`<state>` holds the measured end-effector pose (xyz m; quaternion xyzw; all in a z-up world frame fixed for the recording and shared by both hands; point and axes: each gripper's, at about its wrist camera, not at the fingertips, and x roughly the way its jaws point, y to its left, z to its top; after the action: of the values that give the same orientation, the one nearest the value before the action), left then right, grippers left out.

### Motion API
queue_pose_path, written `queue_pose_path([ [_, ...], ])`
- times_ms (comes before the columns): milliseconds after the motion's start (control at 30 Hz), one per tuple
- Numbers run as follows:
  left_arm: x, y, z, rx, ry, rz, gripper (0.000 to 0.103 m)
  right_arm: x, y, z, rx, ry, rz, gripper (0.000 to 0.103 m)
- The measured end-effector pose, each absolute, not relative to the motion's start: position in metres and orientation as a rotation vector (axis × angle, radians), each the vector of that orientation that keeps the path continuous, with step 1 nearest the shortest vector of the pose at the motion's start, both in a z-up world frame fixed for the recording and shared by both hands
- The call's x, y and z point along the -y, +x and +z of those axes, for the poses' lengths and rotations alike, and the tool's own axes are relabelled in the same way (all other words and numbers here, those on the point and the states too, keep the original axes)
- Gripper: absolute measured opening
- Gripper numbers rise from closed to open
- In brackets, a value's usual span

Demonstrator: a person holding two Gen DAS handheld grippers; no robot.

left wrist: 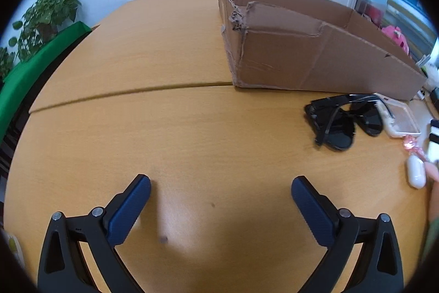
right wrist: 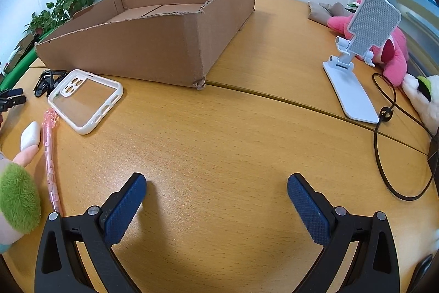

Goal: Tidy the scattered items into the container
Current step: 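Move the left tool toward the plush pig beside the box, then close the left gripper on the pink-and-teal plush pig and lift it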

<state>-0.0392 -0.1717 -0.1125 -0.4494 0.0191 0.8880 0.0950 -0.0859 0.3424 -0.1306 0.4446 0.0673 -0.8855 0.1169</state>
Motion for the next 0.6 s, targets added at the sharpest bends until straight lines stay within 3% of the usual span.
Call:
queue_pose_path([
  [167,0.14,0.018,-0.044,-0.118,-1.068,2.642,0.099,-0.339,-0.084,-0.131,-0.191,1.308,-2.599,0.103],
  [300,0.093,0.057,-0.012,-0.062,-1.038,2.348,0.101,-0.338,-0.087,-0.131,-0.182,1.315,-2.612,0.103],
  [600,0.003,0.099,-0.069,0.102,-1.268,1.861,0.101,-0.338,-0.086,-0.131,-0.171,1.321,-2.624,0.103],
])
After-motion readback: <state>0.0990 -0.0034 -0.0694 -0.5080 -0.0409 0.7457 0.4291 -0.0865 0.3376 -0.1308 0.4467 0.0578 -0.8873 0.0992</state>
